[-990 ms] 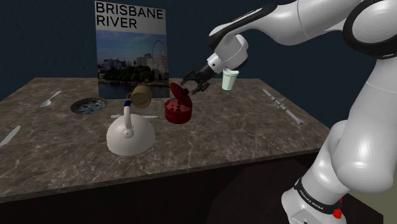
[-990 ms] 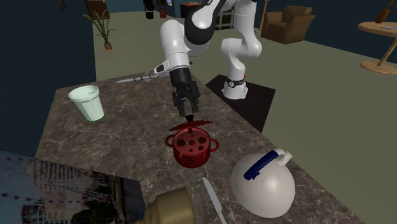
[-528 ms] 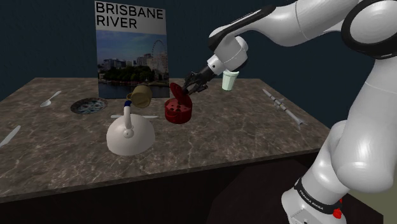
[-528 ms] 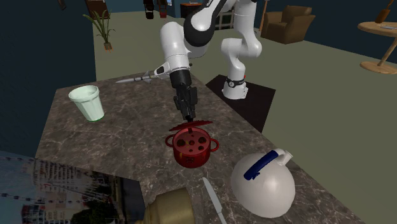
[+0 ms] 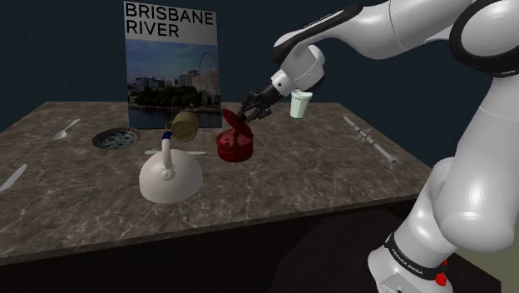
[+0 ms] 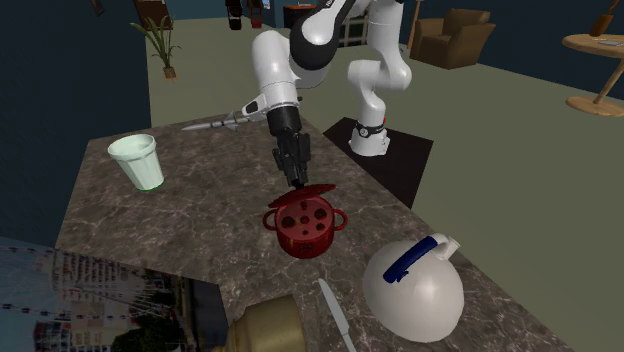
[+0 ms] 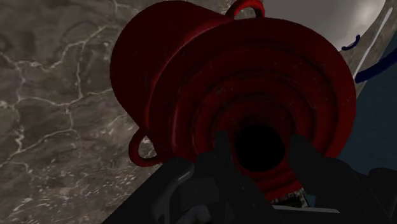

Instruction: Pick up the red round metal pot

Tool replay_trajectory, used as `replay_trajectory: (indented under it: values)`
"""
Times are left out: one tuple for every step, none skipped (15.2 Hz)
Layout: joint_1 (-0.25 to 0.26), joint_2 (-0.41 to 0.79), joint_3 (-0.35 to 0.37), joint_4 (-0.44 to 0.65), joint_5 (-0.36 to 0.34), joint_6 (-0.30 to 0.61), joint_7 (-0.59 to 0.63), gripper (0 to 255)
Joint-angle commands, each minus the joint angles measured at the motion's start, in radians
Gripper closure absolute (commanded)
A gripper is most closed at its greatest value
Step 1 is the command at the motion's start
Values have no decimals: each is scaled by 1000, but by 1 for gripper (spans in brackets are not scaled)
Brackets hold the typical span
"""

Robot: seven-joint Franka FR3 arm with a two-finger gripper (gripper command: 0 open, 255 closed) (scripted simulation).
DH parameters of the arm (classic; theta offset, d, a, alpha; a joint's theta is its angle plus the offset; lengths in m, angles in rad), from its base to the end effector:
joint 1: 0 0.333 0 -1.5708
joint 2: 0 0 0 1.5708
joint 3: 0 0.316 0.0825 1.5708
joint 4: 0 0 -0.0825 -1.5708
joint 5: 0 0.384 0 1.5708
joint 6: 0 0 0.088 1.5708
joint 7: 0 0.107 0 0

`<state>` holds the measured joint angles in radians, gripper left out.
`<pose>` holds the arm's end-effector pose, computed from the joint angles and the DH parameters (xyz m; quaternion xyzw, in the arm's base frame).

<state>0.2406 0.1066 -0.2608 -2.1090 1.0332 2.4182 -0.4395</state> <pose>0.5811 -0.0052 0.3903 -0.9202 0.1444 -0.1714 0.3209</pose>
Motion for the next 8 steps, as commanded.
replay_trajectory:
  values:
    - [1,-16,-3,8,-25,-11,28,255]
    - [1,-23,-4,12,-36,-16,41,255]
    - [2,-30,-5,15,-48,-22,54,255]
    - [2,-37,-6,19,-59,-28,67,255]
    - [2,-44,-7,23,-71,-33,80,255]
    - [2,-50,-8,28,-82,-39,92,255]
    - [2,-56,-9,32,-93,-46,105,255]
    - [2,-62,-10,37,-103,-52,117,255]
